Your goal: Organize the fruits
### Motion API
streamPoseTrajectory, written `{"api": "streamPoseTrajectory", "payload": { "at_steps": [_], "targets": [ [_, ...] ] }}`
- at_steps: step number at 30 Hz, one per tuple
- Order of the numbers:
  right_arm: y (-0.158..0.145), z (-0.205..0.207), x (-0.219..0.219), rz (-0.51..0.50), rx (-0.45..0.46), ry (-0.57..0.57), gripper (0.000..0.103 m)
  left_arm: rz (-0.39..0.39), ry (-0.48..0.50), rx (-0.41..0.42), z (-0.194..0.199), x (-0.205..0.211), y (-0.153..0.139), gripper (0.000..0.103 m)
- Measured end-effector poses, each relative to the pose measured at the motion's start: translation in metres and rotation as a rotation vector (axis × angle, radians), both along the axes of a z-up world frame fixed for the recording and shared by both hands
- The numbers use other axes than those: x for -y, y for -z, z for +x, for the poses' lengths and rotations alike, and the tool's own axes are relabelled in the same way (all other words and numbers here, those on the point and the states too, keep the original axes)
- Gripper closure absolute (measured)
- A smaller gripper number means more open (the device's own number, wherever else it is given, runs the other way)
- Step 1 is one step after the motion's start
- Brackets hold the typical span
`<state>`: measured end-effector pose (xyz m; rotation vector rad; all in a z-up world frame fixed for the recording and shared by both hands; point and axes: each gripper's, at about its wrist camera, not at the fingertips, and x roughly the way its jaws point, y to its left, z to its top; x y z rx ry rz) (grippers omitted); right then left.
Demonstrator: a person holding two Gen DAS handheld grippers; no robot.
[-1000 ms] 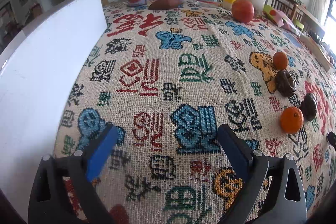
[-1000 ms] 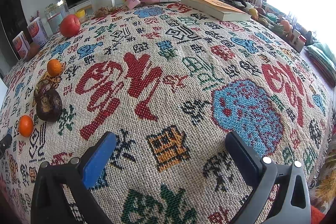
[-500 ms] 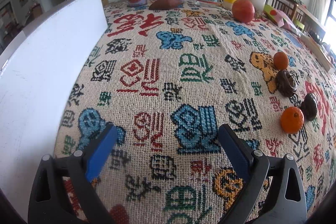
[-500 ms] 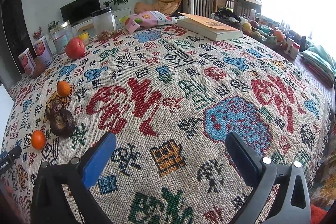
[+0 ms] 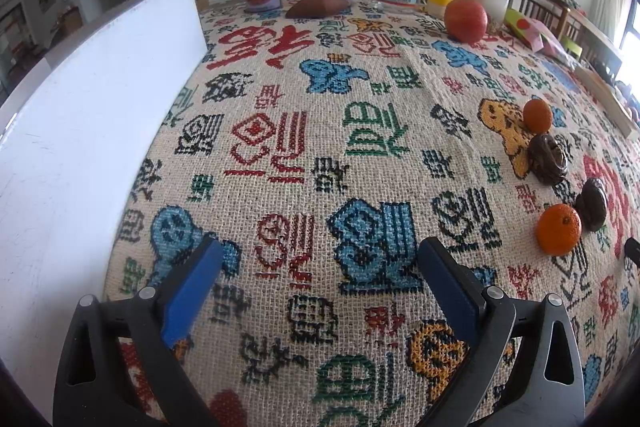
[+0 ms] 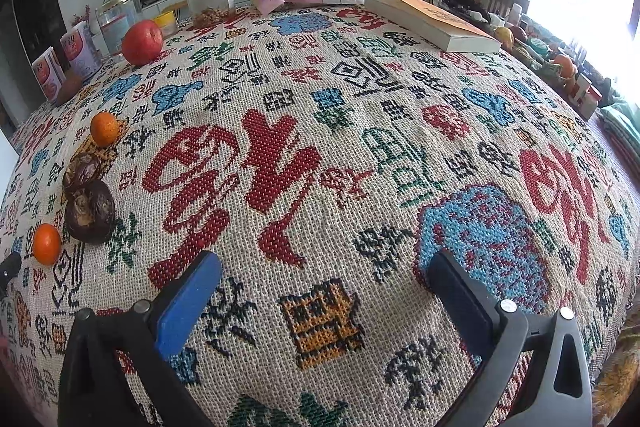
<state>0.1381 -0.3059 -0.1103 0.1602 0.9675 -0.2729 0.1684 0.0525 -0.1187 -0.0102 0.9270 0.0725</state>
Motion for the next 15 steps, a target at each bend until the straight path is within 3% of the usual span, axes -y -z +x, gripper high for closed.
{"api": "streamPoseTrajectory", "payload": {
  "at_steps": [15],
  "targets": [
    [0.0006,0.0,0.0004,0.001,0.001,0.0,0.0,-0.01,-0.001,0.0,-0.0003,-0.0017,0.0002,0.003]
  ]
}}
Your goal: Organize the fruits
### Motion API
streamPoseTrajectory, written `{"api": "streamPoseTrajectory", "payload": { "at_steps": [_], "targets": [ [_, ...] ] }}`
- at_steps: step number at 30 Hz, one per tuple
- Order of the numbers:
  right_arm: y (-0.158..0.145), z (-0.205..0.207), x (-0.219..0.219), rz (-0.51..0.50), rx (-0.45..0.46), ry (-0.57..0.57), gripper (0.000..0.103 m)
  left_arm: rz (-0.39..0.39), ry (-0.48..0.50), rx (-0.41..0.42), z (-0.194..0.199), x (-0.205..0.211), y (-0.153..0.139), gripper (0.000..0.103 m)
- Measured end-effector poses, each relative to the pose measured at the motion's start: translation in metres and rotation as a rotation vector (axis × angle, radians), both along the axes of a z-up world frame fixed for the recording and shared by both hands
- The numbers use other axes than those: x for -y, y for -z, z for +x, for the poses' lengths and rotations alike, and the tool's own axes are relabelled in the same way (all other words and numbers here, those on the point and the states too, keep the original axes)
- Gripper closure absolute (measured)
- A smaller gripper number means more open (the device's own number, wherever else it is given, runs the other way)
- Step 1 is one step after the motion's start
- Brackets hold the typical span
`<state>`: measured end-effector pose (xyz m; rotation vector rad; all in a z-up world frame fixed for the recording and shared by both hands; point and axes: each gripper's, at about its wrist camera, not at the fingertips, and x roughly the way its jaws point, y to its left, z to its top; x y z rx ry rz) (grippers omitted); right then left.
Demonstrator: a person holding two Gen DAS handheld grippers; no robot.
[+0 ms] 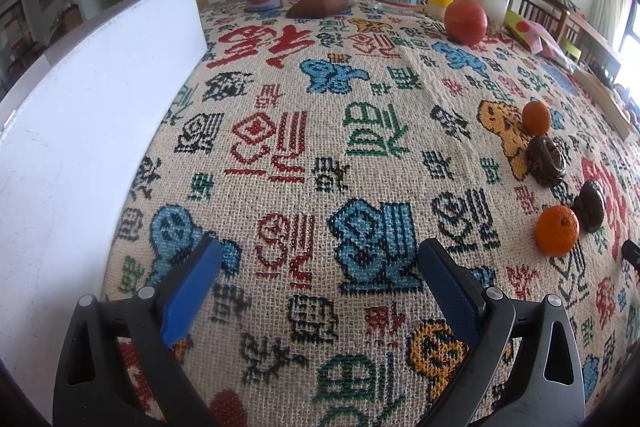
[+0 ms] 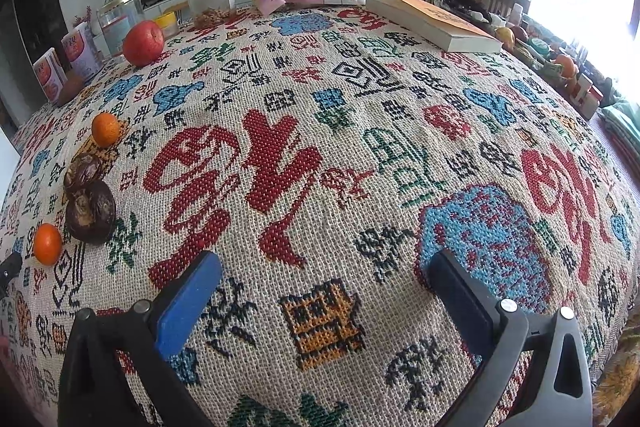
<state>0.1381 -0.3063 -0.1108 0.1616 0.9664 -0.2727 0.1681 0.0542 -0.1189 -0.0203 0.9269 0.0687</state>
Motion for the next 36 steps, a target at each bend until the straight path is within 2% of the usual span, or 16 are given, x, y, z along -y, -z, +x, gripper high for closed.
{"api": "streamPoseTrajectory", "payload": {
  "at_steps": [23,26,30,31,36],
  "targets": [
    [0.0,0.0,0.0,0.0,0.001,0.001,0.0,-0.01,0.008,-0.002,-0.001,0.0,0.0,0.004],
    [0.0,-0.001,0.0,0.0,0.001,0.001,0.0,-0.049,0.087,-0.024,-0.006,0.007,-0.004,0.005],
    [0.0,-0.001,0.0,-0.001,0.001,0.001,0.0,-0.207,0.31,0.042,-0.027,0.038,-0.023,0.005],
    [0.0,-0.001,0.0,-0.001,0.001,0.001,0.0,-0.222,0.355,0.05,-0.029,0.047,-0.026,0.005],
    [0.0,-0.001,0.0,0.0,0.001,0.002,0.0,-0.171,0.481,0.046,-0.017,0.095,-0.027,0.007]
  ]
}}
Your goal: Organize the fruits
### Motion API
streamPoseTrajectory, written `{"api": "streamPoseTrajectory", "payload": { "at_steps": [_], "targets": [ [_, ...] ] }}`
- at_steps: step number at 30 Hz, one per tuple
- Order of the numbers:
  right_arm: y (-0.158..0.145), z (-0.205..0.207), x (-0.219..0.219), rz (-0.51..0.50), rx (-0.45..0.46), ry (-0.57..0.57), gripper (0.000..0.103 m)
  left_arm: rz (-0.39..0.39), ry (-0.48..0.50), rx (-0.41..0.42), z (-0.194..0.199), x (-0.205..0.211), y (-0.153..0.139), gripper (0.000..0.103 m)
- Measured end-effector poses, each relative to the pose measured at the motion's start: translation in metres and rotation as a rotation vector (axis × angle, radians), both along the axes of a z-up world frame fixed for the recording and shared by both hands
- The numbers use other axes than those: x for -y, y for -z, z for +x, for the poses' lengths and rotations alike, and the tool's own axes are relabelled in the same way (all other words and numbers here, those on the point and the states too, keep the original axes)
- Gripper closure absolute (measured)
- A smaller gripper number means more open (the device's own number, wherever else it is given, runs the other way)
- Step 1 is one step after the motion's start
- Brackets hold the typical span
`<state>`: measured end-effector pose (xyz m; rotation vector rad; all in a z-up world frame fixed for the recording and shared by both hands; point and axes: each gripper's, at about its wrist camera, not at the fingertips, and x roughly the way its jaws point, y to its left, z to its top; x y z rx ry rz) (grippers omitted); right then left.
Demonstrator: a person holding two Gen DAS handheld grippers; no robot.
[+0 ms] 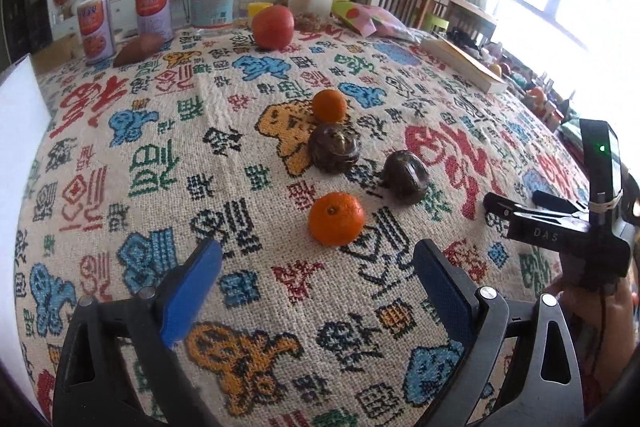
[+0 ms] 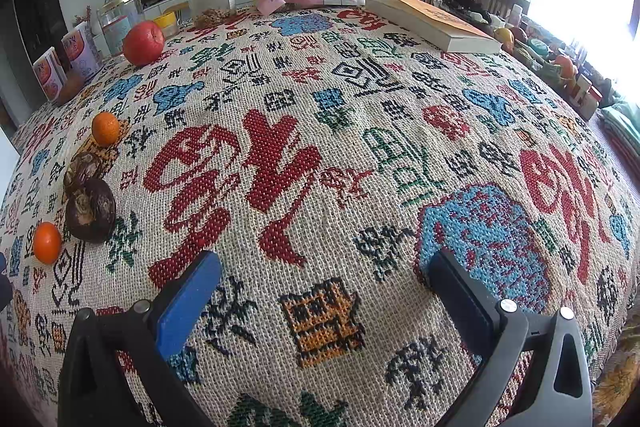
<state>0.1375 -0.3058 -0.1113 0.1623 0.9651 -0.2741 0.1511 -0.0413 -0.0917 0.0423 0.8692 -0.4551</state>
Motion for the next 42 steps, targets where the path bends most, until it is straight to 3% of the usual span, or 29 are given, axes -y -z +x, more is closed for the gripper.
{"api": "streamPoseTrajectory", "payload": {
  "at_steps": [3,5,7,8,10,13,19,23,26,27,30,42],
  "targets": [
    [0.0,0.0,0.0,0.0,0.0,0.0,0.0,0.068,0.039,0.023,0.005,0.019,0.008,0.008],
    [0.0,0.0,0.0,0.0,0.0,0.0,0.0,0.069,0.051,0.031,0.007,0.022,0.012,0.019],
    [0.0,0.0,0.0,0.0,0.0,0.0,0.0,0.07,0.061,0.003,0.012,0.024,0.017,0.053],
    [0.0,0.0,0.0,-0.001,0.0,0.0,0.0,0.076,0.053,0.009,0.013,0.023,0.017,0.055],
    [0.0,0.0,0.0,-0.001,0.0,0.0,0.0,0.048,0.054,0.012,0.012,0.019,0.015,0.071],
    [0.0,0.0,0.0,0.0,0.0,0.0,0.0,0.064,0.018,0.049,0.009,0.008,0.008,0.071],
    [0.0,0.0,0.0,0.0,0.0,0.0,0.0,0.104,-0.106,0.056,0.016,-0.042,-0.003,0.071],
    [0.0,0.0,0.0,-0.001,0.0,0.001,0.0,0.107,-0.177,-0.021,0.034,-0.071,0.012,0.071],
    [0.0,0.0,0.0,-0.001,0.0,0.001,0.0,0.102,-0.184,-0.019,0.035,-0.075,0.017,0.067],
    [0.0,0.0,0.0,-0.001,0.0,0.001,0.0,0.109,-0.185,-0.015,0.035,-0.073,0.018,0.061],
    [0.0,0.0,0.0,-0.001,0.0,0.001,0.0,0.156,-0.203,0.0,0.033,-0.067,0.023,0.02],
    [0.0,0.0,-0.001,0.0,-0.001,0.002,0.0,0.169,-0.241,-0.023,0.035,-0.071,0.026,0.008]
  ]
}}
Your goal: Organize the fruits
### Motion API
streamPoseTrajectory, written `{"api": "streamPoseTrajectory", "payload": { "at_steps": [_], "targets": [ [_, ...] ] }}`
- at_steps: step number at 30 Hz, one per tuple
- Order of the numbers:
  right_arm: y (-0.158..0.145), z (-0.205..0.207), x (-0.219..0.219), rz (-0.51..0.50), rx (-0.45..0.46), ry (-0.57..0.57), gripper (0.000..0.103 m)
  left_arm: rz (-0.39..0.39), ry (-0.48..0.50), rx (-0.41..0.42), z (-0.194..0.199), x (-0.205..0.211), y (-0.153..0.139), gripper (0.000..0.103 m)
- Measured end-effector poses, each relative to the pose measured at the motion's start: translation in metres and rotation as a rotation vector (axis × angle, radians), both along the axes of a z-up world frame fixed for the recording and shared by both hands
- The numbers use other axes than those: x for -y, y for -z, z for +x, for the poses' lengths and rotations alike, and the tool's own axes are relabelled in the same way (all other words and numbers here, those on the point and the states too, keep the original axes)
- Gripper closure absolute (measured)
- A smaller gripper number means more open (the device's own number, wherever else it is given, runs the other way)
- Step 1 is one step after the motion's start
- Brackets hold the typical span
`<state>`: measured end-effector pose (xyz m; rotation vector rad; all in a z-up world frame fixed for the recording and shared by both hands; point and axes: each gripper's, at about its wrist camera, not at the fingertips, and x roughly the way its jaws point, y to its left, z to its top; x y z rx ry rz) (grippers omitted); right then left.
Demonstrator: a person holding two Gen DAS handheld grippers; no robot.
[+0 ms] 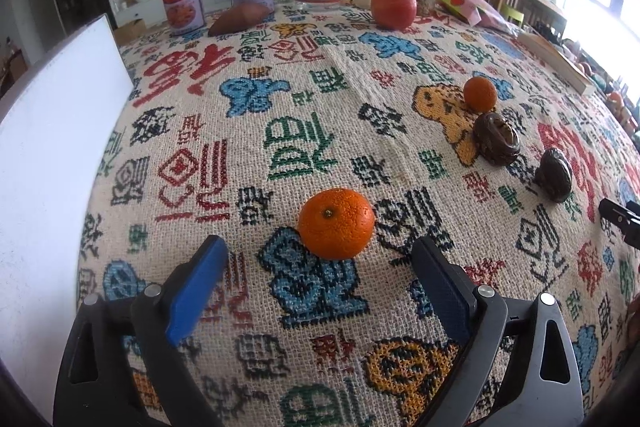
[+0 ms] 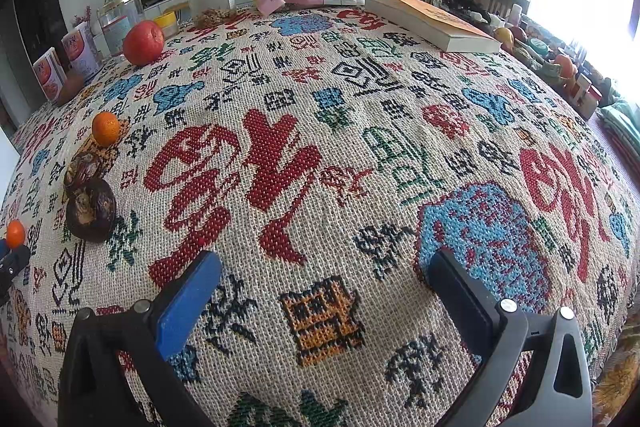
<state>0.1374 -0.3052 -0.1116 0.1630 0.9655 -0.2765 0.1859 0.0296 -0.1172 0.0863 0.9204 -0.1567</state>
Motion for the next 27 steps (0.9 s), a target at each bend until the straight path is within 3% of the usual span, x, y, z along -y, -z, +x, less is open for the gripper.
{"api": "streamPoseTrajectory", "payload": {
  "at_steps": [5,7,10,15,18,21,27],
  "targets": [
    [-0.001,-0.003,-0.001,0.001,-0.008,-0.007,0.0,0.002,-0.003,0.0,0.001,-0.001,0.0,0.007],
    [-0.005,0.001,0.0,0.022,-0.066,-0.053,0.0,0.004,-0.004,0.0,0.001,-0.002,0.0,0.007],
    [-0.031,0.025,0.004,0.066,-0.045,-0.112,0.0,0.005,-0.008,-0.001,0.002,-0.002,0.0,0.006],
    [-0.081,0.12,-0.024,0.052,0.022,-0.289,0.0,0.004,-0.013,-0.002,0.001,-0.001,0.001,0.005],
    [-0.094,0.185,-0.06,0.109,0.056,-0.391,0.0,0.004,-0.013,-0.002,0.001,-0.001,0.001,0.005],
    [-0.09,0.248,-0.102,0.139,0.031,-0.43,0.0,0.004,-0.014,-0.002,0.002,-0.001,0.001,0.005],
    [-0.062,0.335,-0.161,0.076,-0.076,-0.437,0.0,0.002,-0.015,-0.002,0.002,-0.001,0.001,0.005]
  ]
}}
